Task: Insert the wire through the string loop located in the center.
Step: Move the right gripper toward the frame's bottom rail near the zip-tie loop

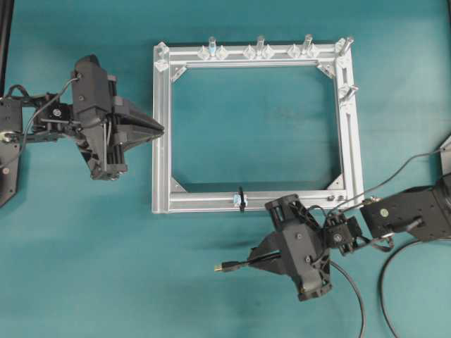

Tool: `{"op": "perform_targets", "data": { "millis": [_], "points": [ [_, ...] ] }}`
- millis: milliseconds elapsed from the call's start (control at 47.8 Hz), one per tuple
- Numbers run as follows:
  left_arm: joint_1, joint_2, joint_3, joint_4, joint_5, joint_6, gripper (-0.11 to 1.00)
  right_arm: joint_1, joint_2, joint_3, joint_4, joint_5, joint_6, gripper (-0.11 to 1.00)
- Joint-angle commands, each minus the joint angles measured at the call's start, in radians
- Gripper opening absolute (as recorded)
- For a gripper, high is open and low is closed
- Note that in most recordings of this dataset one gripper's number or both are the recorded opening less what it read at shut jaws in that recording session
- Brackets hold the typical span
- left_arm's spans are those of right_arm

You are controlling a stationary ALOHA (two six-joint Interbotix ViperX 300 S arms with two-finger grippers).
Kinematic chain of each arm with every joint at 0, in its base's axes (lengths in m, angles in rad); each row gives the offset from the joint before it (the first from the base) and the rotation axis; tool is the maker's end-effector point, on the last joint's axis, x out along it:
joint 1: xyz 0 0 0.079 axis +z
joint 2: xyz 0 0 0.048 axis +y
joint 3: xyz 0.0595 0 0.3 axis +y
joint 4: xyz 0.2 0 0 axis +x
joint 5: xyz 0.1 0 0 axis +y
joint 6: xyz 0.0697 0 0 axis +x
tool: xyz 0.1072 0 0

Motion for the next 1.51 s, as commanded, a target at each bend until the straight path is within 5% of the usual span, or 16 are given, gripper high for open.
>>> {"op": "perform_targets", "data": {
  "millis": [0, 1024, 1484],
  "points": [
    [-0.006, -0.012, -0.025, 0.002, -0.006, -0.008, 0.17, 0.003, -0.037, -0.002, 0.002, -0.005, -0.003, 0.07],
    [-0.008, -0.012, -0.023, 0.002, -0.006, -0.008, 0.17, -0.009, -0.235, 0.178, 0.015, 0.094, -0.002, 0.07],
    [-0.009, -0.012, -0.021, 0.002, -0.005, -0.008, 0.17, -0.132, -0.285, 0.232, 0.014, 0.107, -0.003, 0.07]
  ]
}}
